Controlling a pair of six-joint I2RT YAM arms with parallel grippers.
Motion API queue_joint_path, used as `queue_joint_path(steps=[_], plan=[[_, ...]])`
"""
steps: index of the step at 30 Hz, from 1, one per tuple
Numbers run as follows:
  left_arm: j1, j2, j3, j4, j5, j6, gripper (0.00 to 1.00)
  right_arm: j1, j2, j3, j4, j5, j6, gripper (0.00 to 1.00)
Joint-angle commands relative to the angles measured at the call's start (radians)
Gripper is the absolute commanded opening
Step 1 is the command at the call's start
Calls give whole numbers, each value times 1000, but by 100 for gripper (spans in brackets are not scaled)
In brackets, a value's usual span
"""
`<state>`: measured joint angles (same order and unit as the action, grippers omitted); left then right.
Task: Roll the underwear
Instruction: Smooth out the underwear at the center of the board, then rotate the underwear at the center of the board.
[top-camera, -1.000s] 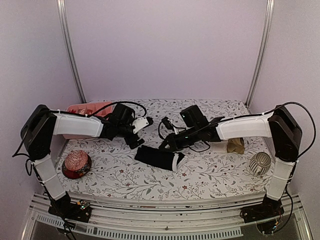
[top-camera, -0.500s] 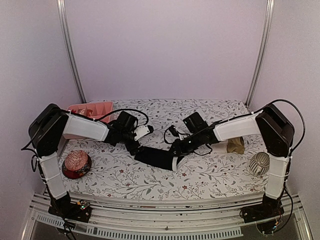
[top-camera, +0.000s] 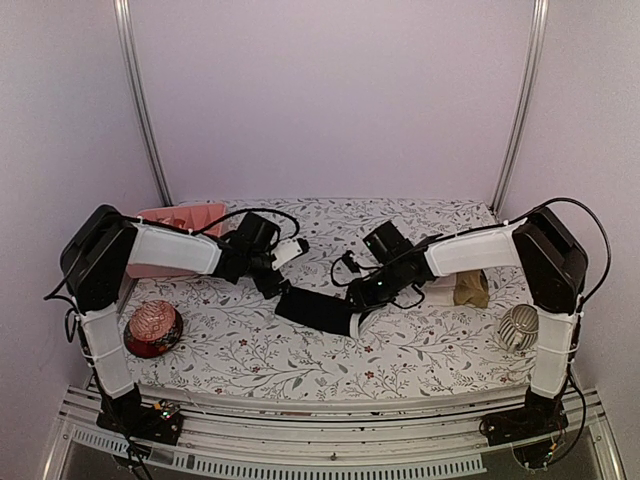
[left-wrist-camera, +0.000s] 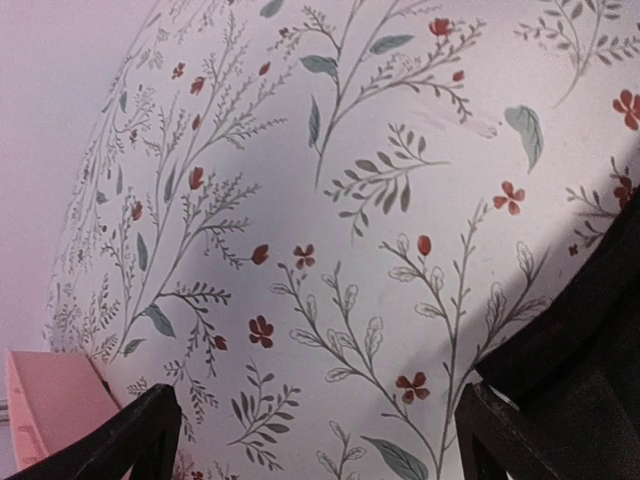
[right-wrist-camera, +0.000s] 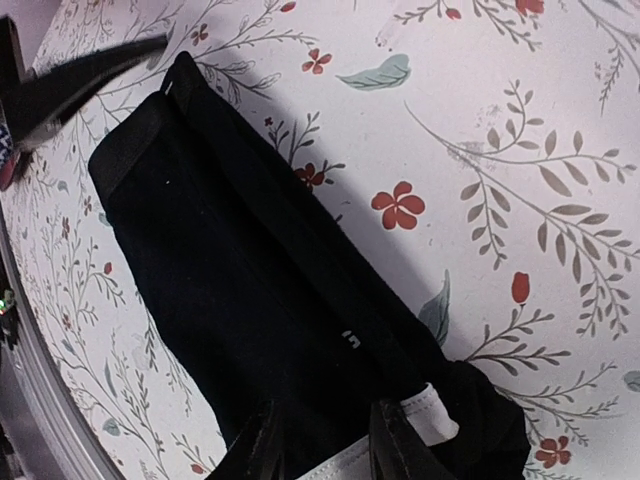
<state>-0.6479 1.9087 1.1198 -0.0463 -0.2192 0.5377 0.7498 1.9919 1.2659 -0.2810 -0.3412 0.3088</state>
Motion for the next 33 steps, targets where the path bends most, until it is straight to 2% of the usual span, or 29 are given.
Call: queue_joint_path(steps=[1,8,12,17,23,33], plan=[[1,-15,75,-18,-52,6,99,-6,-84,24,-54,88,-39,35],[34,-91,62,-20,-65,29,99,-6,-156,-1,-65,171,-82,61],[16,-218,-70,-26,57,81,99,-7,-193,-33,-67,251,-119,77],[-44,-316,-234,-17,101,103,98,-14,-232,-104,-28,387,-157,98],[-97,-308,-316,4,97,85,99,-16,-288,-201,59,504,-186,99],[-111,-150,-283,92,-45,78,98,-15,-366,-312,137,538,-210,99]])
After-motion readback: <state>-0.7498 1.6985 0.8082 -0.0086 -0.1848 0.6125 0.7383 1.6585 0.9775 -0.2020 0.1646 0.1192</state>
